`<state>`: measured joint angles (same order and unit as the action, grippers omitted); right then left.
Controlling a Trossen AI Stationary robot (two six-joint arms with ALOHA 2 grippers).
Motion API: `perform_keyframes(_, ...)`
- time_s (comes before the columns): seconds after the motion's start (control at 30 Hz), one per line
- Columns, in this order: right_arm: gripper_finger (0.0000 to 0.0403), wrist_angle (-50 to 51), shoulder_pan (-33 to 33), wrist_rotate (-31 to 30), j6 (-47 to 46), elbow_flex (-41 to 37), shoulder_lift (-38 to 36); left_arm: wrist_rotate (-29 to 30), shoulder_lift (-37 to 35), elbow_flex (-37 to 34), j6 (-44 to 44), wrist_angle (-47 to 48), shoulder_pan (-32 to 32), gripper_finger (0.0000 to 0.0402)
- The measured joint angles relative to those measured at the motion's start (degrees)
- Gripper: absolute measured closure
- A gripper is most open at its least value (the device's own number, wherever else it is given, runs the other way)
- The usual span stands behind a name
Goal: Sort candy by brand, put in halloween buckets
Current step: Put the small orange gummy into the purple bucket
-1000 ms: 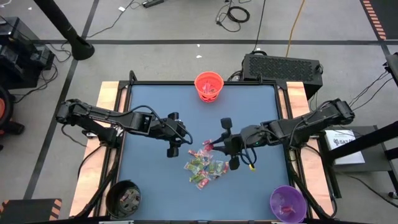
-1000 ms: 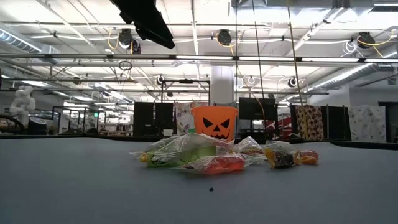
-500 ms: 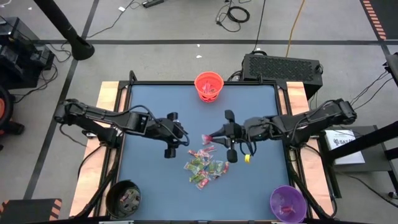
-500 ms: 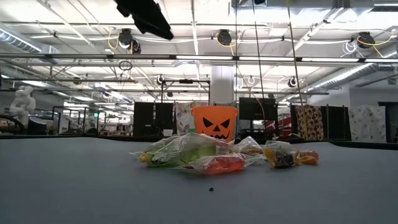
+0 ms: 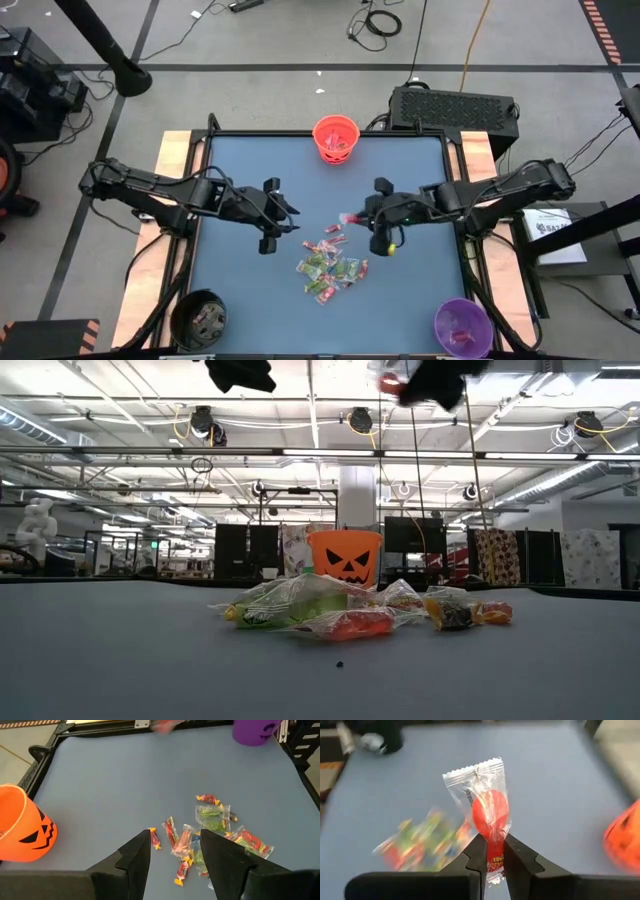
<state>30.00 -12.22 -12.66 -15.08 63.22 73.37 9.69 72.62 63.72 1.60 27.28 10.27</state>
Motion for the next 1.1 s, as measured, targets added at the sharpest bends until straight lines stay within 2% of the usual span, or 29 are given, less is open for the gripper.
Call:
perform_keyframes(0.27, 0.0358, 15.6, -3.2, 16.6, -22.7, 0.0, -4.6, 0.0, 0.0, 0.0, -0.2, -2.0, 0.0, 0.0222)
perform_keyframes(0.37, 0.0358, 19.2, -6.4, 24.4, -30.3, 0.0, -5.3, -0.6, 0.0, 0.0, 0.7, -2.4, 0.0, 0.0222)
perform_keyframes(0.47, 0.0358, 19.1, -11.1, 27.9, -34.5, 0.0, -6.3, -0.7, 0.0, 0.0, 0.9, -2.6, 0.0, 0.0222)
perform_keyframes(0.63, 0.0358, 19.1, -20.7, 28.6, -47.2, 0.0, -6.7, -0.7, 0.0, 0.0, 0.9, -2.4, 0.1, 0.0222)
perform_keyframes(0.87, 0.0358, 20.7, -35.0, 22.7, -66.8, 0.0, -4.5, -0.8, 0.0, 0.0, 1.0, -2.4, 0.1, 0.0222)
perform_keyframes(1.1, 0.0357, 23.5, -43.7, 23.4, -79.3, 0.0, 0.7, -0.9, 0.0, 0.0, 1.1, -2.5, 0.0, 0.0222)
